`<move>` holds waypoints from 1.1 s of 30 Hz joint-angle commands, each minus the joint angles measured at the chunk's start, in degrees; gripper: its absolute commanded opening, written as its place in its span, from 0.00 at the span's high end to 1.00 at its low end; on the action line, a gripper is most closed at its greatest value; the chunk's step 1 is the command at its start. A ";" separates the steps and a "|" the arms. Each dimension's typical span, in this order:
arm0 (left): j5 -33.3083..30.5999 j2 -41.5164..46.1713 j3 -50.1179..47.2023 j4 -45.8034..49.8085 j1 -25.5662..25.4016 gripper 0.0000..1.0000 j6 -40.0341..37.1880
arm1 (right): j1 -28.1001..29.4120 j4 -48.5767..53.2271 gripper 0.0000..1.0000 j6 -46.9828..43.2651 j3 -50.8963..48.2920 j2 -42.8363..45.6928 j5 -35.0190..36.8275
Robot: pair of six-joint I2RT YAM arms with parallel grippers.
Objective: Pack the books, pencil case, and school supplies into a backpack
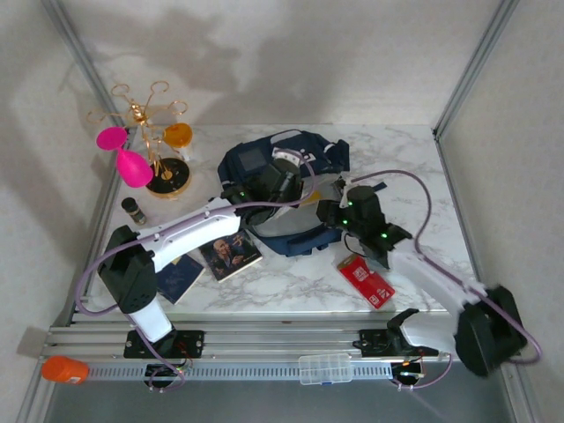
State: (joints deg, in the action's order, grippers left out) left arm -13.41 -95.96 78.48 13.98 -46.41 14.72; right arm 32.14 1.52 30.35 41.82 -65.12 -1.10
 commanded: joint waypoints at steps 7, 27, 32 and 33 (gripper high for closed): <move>8.58 24.12 -24.42 -7.10 1.01 0.57 18.99 | 0.92 24.03 0.66 4.00 4.84 7.52 -6.15; 9.33 44.47 -57.43 -5.74 12.21 0.34 39.61 | 26.88 11.44 0.40 16.92 20.40 -28.56 1.11; 8.95 42.16 -58.63 -5.84 13.27 0.37 38.72 | 26.77 11.12 0.37 15.67 24.75 -36.91 -0.13; 8.88 41.88 -59.03 -6.38 13.34 0.37 38.87 | 26.58 10.33 0.36 15.16 24.92 -37.77 -0.45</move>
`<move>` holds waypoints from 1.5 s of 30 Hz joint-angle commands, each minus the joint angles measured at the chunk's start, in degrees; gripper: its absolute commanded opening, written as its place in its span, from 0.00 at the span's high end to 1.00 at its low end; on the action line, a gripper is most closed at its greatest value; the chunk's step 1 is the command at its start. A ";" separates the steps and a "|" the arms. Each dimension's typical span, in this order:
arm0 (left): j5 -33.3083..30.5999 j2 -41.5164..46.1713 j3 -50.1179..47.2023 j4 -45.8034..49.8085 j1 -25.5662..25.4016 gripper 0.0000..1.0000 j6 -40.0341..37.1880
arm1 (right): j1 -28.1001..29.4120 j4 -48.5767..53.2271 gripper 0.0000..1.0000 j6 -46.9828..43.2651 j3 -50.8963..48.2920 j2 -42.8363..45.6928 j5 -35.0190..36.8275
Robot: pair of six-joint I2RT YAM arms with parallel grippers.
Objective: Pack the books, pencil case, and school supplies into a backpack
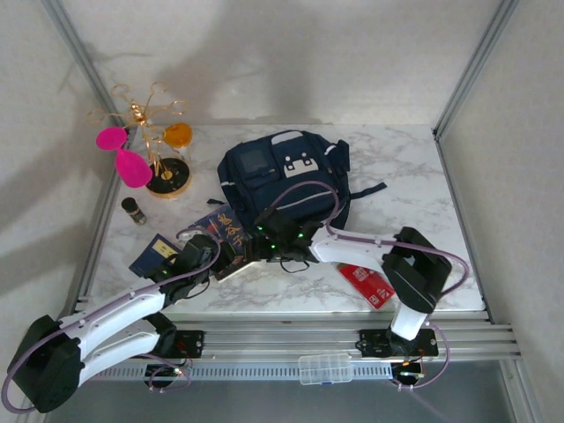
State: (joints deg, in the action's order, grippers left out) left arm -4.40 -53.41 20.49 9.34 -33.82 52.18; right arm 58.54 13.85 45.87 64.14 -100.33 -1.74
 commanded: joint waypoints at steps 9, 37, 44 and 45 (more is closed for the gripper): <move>1.01 -1.37 -6.15 -5.19 3.79 0.37 2.26 | -5.53 -4.21 0.29 -2.94 5.55 -9.19 0.41; 0.10 -3.52 -8.45 -4.86 5.17 0.45 1.56 | -1.39 3.90 0.24 -2.02 10.56 -11.81 -0.41; 0.30 -3.37 -8.27 -4.80 5.17 0.44 1.62 | -1.54 3.45 0.23 -3.05 11.83 -14.91 -0.35; 0.51 -3.37 -8.18 -4.94 5.17 0.44 1.68 | -1.43 3.51 0.23 -3.21 12.26 -15.42 -0.68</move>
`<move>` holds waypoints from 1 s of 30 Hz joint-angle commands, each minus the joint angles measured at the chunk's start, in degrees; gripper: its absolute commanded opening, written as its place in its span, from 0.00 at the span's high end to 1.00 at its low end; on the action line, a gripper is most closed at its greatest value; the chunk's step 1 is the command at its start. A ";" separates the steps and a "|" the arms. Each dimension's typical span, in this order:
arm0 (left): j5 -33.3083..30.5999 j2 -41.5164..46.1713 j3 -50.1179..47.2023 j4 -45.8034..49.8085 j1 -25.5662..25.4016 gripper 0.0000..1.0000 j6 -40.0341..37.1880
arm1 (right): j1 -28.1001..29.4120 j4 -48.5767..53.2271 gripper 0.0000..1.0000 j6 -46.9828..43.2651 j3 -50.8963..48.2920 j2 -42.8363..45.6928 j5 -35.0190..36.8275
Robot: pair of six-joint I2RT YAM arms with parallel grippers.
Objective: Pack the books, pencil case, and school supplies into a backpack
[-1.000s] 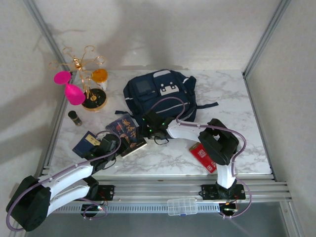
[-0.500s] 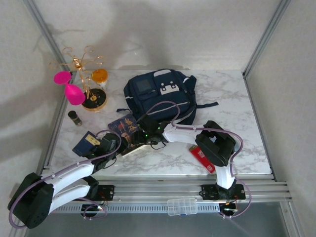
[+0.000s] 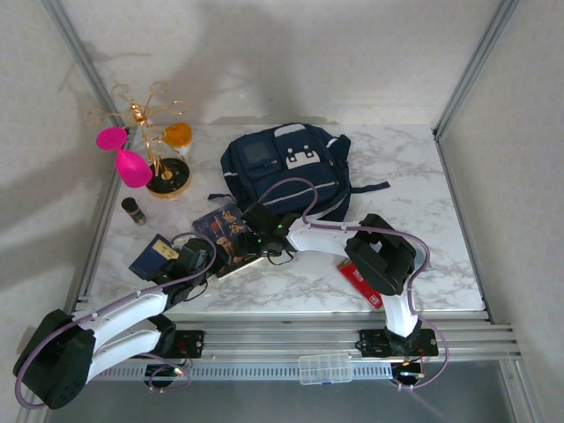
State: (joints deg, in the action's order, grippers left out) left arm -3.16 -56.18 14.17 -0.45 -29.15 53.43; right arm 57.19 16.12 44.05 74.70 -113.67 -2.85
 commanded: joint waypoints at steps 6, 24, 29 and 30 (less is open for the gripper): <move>-0.31 0.06 -1.95 5.29 0.49 0.44 0.47 | 0.19 -0.66 0.23 -1.95 2.63 -1.84 -4.52; -0.97 1.16 -3.18 5.55 0.49 0.43 1.34 | -0.08 -4.63 0.27 -1.94 1.25 5.61 -10.51; -1.15 1.21 -3.27 5.46 0.49 0.43 1.25 | -0.88 -4.34 0.29 -2.13 1.17 6.41 -10.59; -1.15 1.16 -3.36 5.22 0.49 0.43 1.25 | -0.93 -4.75 0.31 -2.21 1.12 6.46 -11.05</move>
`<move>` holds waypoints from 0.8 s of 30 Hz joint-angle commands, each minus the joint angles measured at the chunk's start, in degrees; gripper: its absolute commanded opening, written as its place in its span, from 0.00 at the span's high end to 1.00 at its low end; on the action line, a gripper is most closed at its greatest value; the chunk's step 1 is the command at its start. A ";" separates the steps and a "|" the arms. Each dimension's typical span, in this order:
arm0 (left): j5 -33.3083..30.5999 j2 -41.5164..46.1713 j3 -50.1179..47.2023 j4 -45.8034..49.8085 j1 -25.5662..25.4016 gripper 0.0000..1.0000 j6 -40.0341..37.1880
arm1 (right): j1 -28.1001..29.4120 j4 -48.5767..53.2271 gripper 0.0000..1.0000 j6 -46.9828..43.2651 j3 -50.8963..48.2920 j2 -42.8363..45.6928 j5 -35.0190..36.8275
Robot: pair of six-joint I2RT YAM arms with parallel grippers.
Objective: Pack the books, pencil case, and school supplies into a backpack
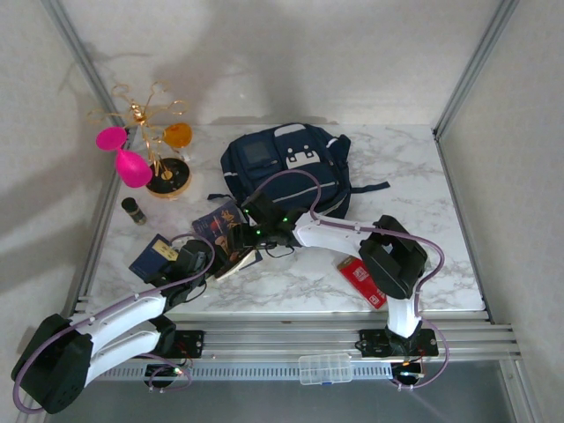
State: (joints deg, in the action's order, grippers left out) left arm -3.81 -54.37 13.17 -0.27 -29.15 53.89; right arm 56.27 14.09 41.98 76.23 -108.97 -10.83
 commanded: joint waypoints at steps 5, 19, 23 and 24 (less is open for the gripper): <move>-0.35 -0.89 -2.45 4.59 0.49 0.43 0.94 | 0.01 -0.18 0.39 -1.17 1.55 -0.05 -4.43; -0.41 -0.57 -2.27 4.70 0.49 0.42 0.70 | -0.72 2.60 0.81 -1.63 1.63 -0.01 -1.61; -0.01 -0.63 -1.68 4.80 0.49 0.41 0.43 | -1.16 0.38 0.92 -0.85 1.02 0.75 -4.02; 0.12 -0.48 -1.45 4.85 0.49 0.41 0.32 | -1.11 -0.50 0.96 -0.63 0.75 1.22 -4.70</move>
State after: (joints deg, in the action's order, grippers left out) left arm -3.81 -54.35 12.99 -0.80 -29.15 53.87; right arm 55.20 16.93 41.30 77.03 -108.97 -11.68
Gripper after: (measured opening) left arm 0.587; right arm 0.071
